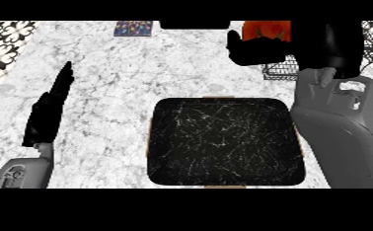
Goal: Pick the tomato from the tray and place it in the tiered basket
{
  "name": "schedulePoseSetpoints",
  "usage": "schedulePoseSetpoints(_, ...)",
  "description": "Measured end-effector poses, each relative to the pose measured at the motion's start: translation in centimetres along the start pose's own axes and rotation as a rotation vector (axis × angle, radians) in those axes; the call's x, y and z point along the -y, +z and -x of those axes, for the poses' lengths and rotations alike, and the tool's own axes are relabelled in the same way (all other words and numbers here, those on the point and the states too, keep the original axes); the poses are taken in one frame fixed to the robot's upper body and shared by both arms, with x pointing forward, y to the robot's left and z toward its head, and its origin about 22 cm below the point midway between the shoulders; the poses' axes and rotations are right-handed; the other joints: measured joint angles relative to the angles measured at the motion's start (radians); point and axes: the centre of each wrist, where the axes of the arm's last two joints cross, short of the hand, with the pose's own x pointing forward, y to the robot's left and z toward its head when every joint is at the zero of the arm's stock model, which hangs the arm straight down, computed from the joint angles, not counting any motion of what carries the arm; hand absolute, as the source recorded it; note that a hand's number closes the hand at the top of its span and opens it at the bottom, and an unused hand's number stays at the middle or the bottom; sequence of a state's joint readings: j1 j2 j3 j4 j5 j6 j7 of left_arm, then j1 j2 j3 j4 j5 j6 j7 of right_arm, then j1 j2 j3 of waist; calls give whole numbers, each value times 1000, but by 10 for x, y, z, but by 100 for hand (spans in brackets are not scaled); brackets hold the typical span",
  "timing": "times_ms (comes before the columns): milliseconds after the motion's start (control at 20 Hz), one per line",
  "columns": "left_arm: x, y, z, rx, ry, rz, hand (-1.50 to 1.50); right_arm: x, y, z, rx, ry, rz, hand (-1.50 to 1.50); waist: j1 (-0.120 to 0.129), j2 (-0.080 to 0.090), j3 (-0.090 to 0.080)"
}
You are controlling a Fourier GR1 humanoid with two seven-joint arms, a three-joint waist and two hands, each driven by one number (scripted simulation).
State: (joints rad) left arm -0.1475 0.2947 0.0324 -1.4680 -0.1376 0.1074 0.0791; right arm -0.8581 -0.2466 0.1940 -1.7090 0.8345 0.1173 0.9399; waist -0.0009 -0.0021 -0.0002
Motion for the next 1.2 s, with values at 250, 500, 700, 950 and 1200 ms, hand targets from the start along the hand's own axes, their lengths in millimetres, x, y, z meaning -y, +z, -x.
schedulePoseSetpoints(250,0,-1,4,1,-3,3,0,9,-31,24,1,20,-25,150,5,2,0)
schedulePoseSetpoints(500,-1,1,4,5,-7,3,0,9,-58,42,5,147,6,150,10,3,0)
schedulePoseSetpoints(700,2,0,1,7,-8,7,0,10,-77,65,-19,310,50,150,12,6,0)
schedulePoseSetpoints(950,3,-3,-4,11,-4,9,0,11,-99,94,-53,439,92,150,13,6,0)
schedulePoseSetpoints(1200,-3,1,4,10,-4,7,0,17,-116,128,-46,476,65,150,13,5,0)
